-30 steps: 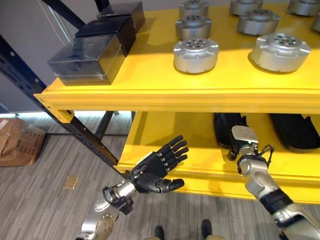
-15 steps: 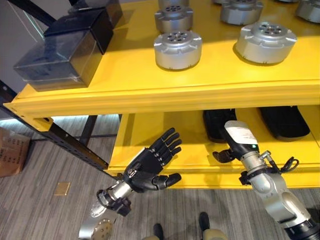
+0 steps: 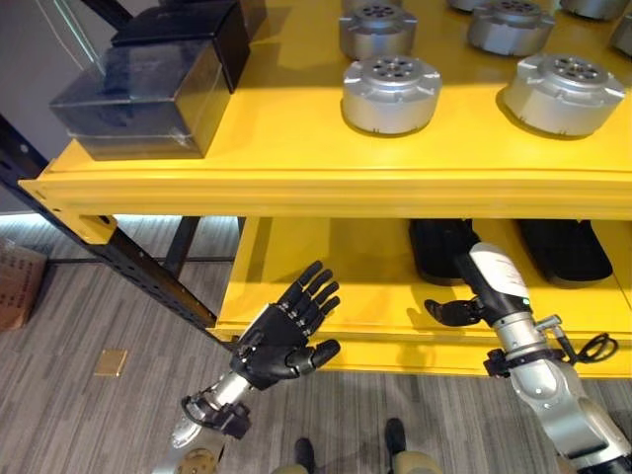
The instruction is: Move parts from the plastic box to the shelf.
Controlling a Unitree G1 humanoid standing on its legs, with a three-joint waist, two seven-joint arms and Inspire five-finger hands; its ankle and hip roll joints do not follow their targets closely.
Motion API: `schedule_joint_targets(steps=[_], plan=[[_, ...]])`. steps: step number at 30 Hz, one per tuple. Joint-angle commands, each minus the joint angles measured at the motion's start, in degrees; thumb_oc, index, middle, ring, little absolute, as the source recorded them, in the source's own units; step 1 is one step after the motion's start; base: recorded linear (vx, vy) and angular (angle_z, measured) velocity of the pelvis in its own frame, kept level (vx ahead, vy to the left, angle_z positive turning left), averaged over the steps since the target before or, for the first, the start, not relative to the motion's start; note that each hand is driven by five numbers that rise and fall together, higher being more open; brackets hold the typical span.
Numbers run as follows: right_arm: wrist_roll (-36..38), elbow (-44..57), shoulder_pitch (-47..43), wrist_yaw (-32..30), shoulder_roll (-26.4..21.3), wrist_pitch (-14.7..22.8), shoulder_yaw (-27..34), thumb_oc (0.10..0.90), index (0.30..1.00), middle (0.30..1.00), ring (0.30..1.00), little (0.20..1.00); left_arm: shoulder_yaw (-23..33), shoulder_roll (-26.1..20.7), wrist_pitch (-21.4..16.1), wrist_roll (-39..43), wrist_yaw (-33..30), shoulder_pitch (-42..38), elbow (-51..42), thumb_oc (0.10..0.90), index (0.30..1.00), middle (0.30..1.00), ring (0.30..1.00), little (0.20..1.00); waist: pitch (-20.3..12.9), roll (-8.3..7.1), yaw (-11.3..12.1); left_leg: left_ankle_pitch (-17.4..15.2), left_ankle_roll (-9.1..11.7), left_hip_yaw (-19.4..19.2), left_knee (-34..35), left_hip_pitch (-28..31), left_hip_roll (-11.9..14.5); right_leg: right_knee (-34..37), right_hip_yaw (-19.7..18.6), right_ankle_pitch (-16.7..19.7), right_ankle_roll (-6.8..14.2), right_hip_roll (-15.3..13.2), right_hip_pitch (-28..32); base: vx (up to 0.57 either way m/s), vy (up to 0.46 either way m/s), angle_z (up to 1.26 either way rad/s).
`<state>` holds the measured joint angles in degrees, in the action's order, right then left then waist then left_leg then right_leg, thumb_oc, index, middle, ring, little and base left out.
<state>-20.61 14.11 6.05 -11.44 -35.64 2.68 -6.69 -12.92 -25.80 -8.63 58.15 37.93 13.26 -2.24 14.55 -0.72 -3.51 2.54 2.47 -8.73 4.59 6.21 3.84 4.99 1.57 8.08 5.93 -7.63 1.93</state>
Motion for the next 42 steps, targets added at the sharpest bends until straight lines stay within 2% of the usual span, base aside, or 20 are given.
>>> schedule_joint_targets(steps=[1,2,6,9,11,12,13,14,17,20,22,23,27,30,32,33,38,39,40,42], plan=[[2.98,5.38,-4.34,-5.31,0.56,8.0,0.31,0.9,1.0,1.0,1.0,1.0,0.19,-0.23,-3.01,0.95,4.12,-3.08,-3.71,0.9,1.0,1.0,1.0,1.0,-2.35,-1.7,-0.82,-2.52,-0.49,-4.56,-1.21,-1.21,3.18,-2.97,2.28,-2.11,5.01,-4.51,-1.68,-0.2,0.041,-0.38],[2.29,5.18,-4.91,-5.73,1.53,9.12,-0.55,0.9,1.0,1.0,1.0,1.0,-0.01,-0.24,-3.92,-0.13,3.27,-3.62,-3.85,0.9,1.0,1.0,1.0,1.0,-1.62,-1.85,-0.85,-2.24,-0.56,-6.44,-1.03,-1.13,3.56,-3.56,3.62,-1.67,5.4,-4.55,-2.7,-0.16,0.014,-0.52],[1.95,4.6,-5.98,-5.86,2.41,11.69,-2.16,0.9,1.0,1.0,1.0,1.0,-0.34,-1.16,-7.3,-1.96,2.77,-5.72,-3.7,0.9,1.0,1.0,1.0,1.0,-0.68,-1.85,-0.99,-2.0,-1.47,-9.38,-1.73,-2.19,3.9,-8.04,5.57,-3.01,5.83,-5.38,-4.7,-0.15,-0.016,-0.85],[4.28,3.82,-5.07,-7.12,2.06,14.45,-1.64,0.9,1.0,1.0,1.0,1.0,-0.86,-2.58,-9.96,-3.59,5.26,-6.53,-3.75,0.9,1.0,1.0,1.0,1.0,-0.98,-1.27,-1.29,-2.05,-2.76,-10.48,-3.8,-4.22,4.07,-15.46,6.74,-6.6,5.01,-6.54,-5.85,-0.09,-0.026,-0.28],[4.91,2.96,-5.09,-7.13,2.68,17.07,-1.92,0.9,1.0,1.0,1.0,1.0,-1.33,-2.95,-7.84,-2.77,7.01,-6.19,-3.88,0.9,1.0,1.0,1.0,1.0,-1.26,-0.82,-0.86,-2.15,-3.06,-11.83,-4.89,-4.94,4.48,-20.62,8.67,-6.74,4.33,-8.44,-6.26,-0.01,-0.056,-0.09],[5.16,2.9,-5.34,-6.82,3.11,17.94,-2.27,0.9,1.0,1.0,1.0,1.0,-1.48,-2.94,-6.21,-2.17,8.08,-5.93,-4.04,0.9,1.0,1.0,1.0,1.0,-1.32,-0.81,-0.57,-3.08,-2.71,-12.19,-5.28,-4.43,4.42,-23.38,9.75,-7.43,4.78,-10.08,-5.75,0.02,-0.138,-0.5],[4.98,2.89,-6.6,-5.88,3.78,17.32,-3.61,0.9,1.0,1.0,1.0,1.0,-1.66,-2.79,-5.28,-1.83,8.85,-5.57,-3.68,0.9,1.0,1.0,1.0,1.0,-1.62,-0.63,0.28,-2.91,-2.34,-14.35,-5.71,-4.33,5.26,-24.11,12.57,-7.41,4.43,-11.7,-4.65,0.03,-0.143,-0.84],[5.14,2.86,-6.88,-5.7,3.83,17.08,-3.85,0.9,1.0,1.0,1.0,1.0,-1.66,-2.75,-5.4,-1.9,8.9,-5.51,-3.6,0.9,1.0,1.0,1.0,1.0,-1.64,-0.59,0.44,-2.77,-2.19,-14.73,-5.66,-4.18,5.45,-23.75,13.09,-7.6,4.3,-11.7,-4.23,0.03,-0.252,-0.99],[6.51,2.0,-9.63,-6.31,5.03,14.22,-8.37,0.9,1.0,1.0,1.0,1.0,-2.4,-2.43,-8.82,-3.68,6.01,-5.49,-2.05,0.9,1.0,1.0,1.0,1.0,-2.06,-0.34,1.64,-1.22,0.78,-19.82,-6.09,-3.18,8.41,-15.15,20.05,-7.34,3.31,-10.17,-0.62,0.11,-0.347,-0.95],[6.3,1.43,-9.21,-7.49,5.56,12.47,-8.57,0.9,1.0,1.0,1.0,1.0,-2.09,-2.25,-9.37,-3.5,6.5,-5.77,-2.35,0.9,1.0,1.0,1.0,1.0,-2.21,0.0,1.24,-0.21,1.86,-20.83,-5.91,-3.31,9.62,-12.53,20.83,-7.22,3.38,-9.06,0.22,0.07,-0.241,-0.98],[3.23,0.92,-8.71,-8.88,5.7,11.9,-8.14,0.9,1.0,1.0,1.0,1.0,-1.8,-2.3,-11.32,-4.92,5.84,-5.53,-2.6,0.9,1.0,1.0,1.0,1.0,-2.34,0.19,0.7,0.31,2.4,-21.17,-5.59,-3.36,10.2,-11.36,20.56,-7.23,3.41,-8.22,0.42,0.07,-0.293,-0.64],[-0.08,1.3,-7.79,-9.32,4.63,12.86,-6.95,0.9,1.0,1.0,1.0,1.0,-1.18,-2.88,-14.49,-6.23,2.0,-5.4,-3.23,0.9,1.0,1.0,1.0,1.0,-2.17,0.48,-0.39,1.11,3.04,-21.2,-5.14,-3.44,10.79,-10.43,19.69,-6.92,3.29,-7.49,-0.18,0.05,-0.263,-0.48],[2.38,2.69,-5.21,-9.92,3.28,10.46,-4.44,0.9,1.0,1.0,1.0,1.0,-0.21,-2.49,-15.17,-3.58,2.09,-5.23,-3.49,0.9,1.0,1.0,1.0,1.0,-1.65,0.98,-3.06,1.79,4.03,-22.56,-4.32,-2.69,11.81,-8.86,17.25,-6.28,2.21,-5.7,-1.6,0.05,-0.29,-0.56],[3.11,1.91,-3.48,-12.31,2.15,14.15,-1.28,0.9,1.0,1.0,1.0,1.0,-2.15,-2.49,-13.7,-6.01,1.68,-5.56,-3.99,0.9,1.0,1.0,1.0,1.0,-1.45,1.49,-6.33,3.23,4.89,-23.99,-2.88,-1.65,13.14,-8.47,15.03,-6.34,1.08,-4.11,-2.95,0.05,-0.328,-0.55],[5.06,2.81,-2.66,-13.14,1.72,14.88,-0.46,0.9,1.0,1.0,1.0,1.0,-2.88,-2.81,-13.71,-6.42,1.14,-5.75,-3.63,0.9,1.0,1.0,1.0,1.0,-1.44,1.7,-7.46,4.31,5.39,-24.25,-2.69,-1.36,13.7,-8.57,14.19,-6.69,0.63,-3.23,-3.45,0.04,-0.298,-0.57],[6.02,3.08,-2.33,-13.71,1.7,14.38,-0.34,0.9,1.0,1.0,1.0,1.0,-4.03,-2.9,-14.73,-6.13,0.01,-7.85,-2.77,0.9,1.0,1.0,1.0,1.0,-1.38,2.44,-9.12,7.15,6.54,-24.47,-2.63,-1.1,15.13,-8.74,12.92,-7.26,-0.44,-1.77,-4.49,0.02,-0.262,-0.63],[4.78,0.73,-1.53,-15.06,1.73,16.3,0.29,0.9,1.0,1.0,1.0,1.0,-4.33,-1.78,-16.69,-4.03,-1.95,-11.04,-2.02,0.9,1.0,1.0,1.0,1.0,-1.57,3.98,-11.48,10.5,8.2,-24.58,-2.85,-0.35,16.54,-7.42,10.84,-7.72,-2.18,0.47,-5.08,0.02,-0.188,-0.41],[4.79,-0.19,-1.06,-14.95,1.72,16.93,0.9,0.9,1.0,1.0,1.0,1.0,-3.94,-1.54,-17.14,-5.59,-4.09,-11.97,-1.58,0.9,1.0,1.0,1.0,1.0,-1.92,4.12,-11.61,10.93,8.45,-22.72,-3.63,-0.78,16.44,-6.85,9.47,-7.84,-2.71,1.32,-4.85,0.13,-0.331,-0.63],[6.36,-1.52,-0.63,-14.73,1.79,19.12,1.37,0.9,1.0,1.0,1.0,1.0,-3.28,-1.47,-15.69,-5.46,-5.3,-10.63,-1.58,0.9,1.0,1.0,1.0,1.0,-2.83,3.53,-10.87,10.83,8.3,-17.65,-6.58,-2.28,16.15,-6.74,6.54,-8.35,-3.64,2.46,-4.39,0.15,-0.352,-0.71],[8.45,-1.41,-0.18,-13.5,1.56,20.57,1.87,0.9,1.0,1.0,1.0,1.0,-2.22,-1.37,-15.67,-4.52,-5.23,-9.11,-0.68,0.9,1.0,1.0,1.0,1.0,-3.81,3.24,-10.32,9.8,7.71,-14.36,-7.35,-2.22,15.07,-6.79,4.44,-8.81,-4.0,2.93,-4.27,0.12,-0.203,-0.9]])
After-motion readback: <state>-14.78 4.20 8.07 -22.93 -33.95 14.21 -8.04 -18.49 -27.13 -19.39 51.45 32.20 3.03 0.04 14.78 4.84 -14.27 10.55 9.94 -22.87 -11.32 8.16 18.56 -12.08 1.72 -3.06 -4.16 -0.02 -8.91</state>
